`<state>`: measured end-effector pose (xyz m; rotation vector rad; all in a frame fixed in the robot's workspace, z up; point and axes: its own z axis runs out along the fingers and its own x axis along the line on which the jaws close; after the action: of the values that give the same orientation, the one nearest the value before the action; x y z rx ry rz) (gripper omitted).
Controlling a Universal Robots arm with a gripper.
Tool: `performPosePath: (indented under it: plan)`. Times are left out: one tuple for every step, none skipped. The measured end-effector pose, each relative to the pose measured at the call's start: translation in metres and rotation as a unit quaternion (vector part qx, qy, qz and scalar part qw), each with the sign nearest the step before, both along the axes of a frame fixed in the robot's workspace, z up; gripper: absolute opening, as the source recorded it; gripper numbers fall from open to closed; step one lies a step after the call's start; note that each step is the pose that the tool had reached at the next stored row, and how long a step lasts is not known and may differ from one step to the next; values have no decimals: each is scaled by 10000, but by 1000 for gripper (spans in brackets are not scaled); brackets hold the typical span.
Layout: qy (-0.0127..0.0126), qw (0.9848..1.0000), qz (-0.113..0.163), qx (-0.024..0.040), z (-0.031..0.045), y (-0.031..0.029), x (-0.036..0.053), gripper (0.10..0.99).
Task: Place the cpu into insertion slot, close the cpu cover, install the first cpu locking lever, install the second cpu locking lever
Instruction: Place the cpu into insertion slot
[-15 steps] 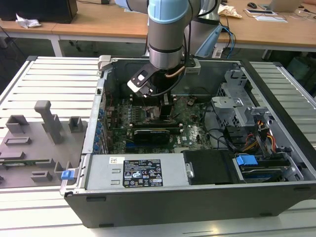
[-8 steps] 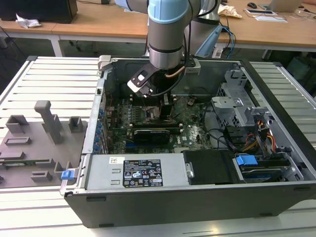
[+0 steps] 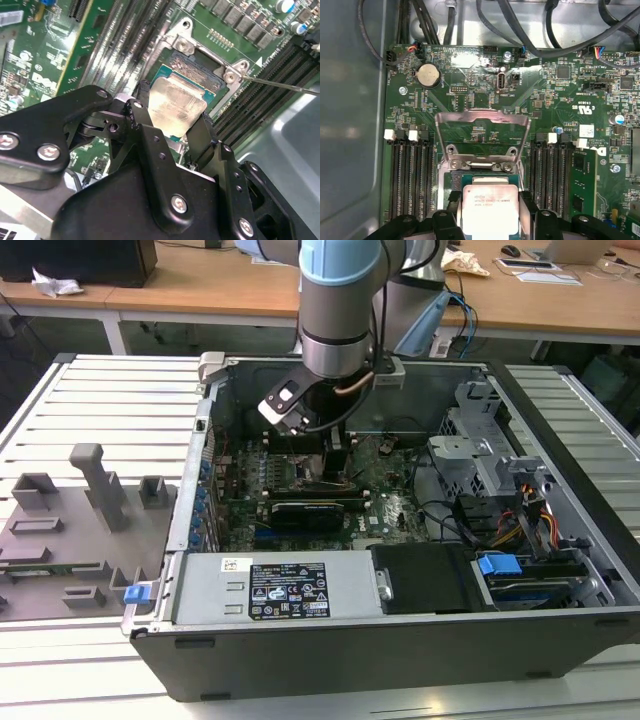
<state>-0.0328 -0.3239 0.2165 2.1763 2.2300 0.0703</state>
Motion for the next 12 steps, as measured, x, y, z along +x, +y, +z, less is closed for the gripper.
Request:
performPosePath:
  plan:
    - [0,10000,-10,0,0,19,-1,541]
    - [0,10000,-21,-1,-2,26,-6,541]
    - [-1,10000,-47,1,-8,28,-9,541]
    - [-1,10000,-92,0,-15,28,-10,541]
    - [0,9998,-177,-1,-28,28,-10,541]
    - [0,9997,-236,-1,-39,27,-19,541]
    - [0,9997,-237,-1,-47,28,-28,541]
    - [1,9997,-236,-1,-55,28,-30,541]
    - [1,9997,-236,-2,-58,27,-32,541]
    - [2,9997,-237,-2,-63,27,-37,541]
    - [2,9997,-236,-1,-68,28,-37,541]
    - [1,9997,-236,-1,-72,28,-37,541]
